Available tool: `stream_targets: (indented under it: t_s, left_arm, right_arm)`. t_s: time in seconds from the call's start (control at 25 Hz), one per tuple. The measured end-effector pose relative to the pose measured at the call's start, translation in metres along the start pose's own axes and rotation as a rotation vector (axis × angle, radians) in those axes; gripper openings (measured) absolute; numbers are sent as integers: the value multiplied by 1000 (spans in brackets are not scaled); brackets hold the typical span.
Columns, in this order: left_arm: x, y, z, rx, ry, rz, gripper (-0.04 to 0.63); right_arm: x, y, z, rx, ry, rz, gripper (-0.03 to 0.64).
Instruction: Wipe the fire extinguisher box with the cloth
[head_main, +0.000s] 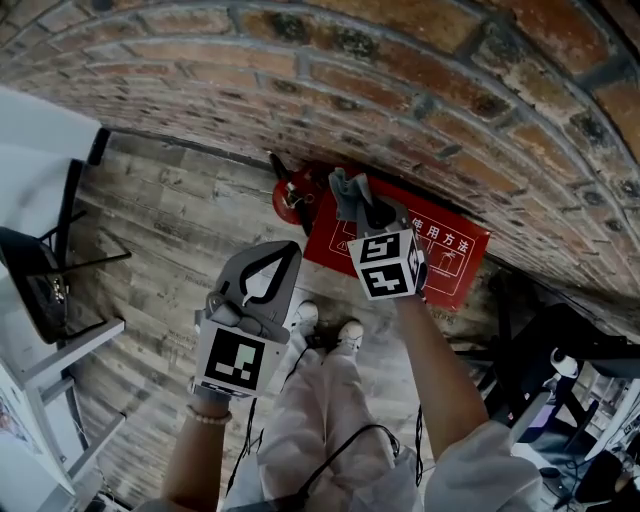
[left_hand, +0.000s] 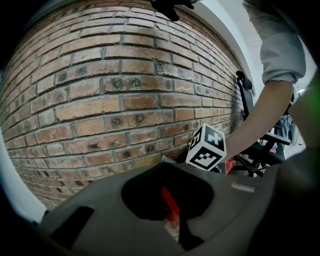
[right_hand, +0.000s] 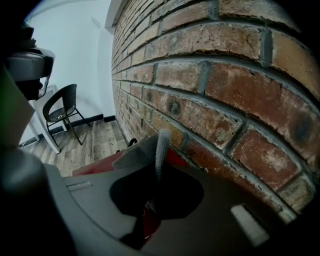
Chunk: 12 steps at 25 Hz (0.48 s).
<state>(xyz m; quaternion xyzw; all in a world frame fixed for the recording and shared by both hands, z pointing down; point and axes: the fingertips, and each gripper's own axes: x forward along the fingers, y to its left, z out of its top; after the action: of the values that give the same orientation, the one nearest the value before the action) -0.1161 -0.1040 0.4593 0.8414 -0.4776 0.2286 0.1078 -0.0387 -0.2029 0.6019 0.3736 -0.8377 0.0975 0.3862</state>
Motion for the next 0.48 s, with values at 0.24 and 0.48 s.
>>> stream_targets:
  t_s: [0.24, 0.48]
  left_arm:
    - [7, -9, 2, 15, 2, -19, -3]
    - [13, -21, 6, 26, 4, -34, -3]
  right_arm:
    - [-6, -10, -8, 15, -1, -15, 18]
    - [-14, -22, -19, 29, 6, -29, 18]
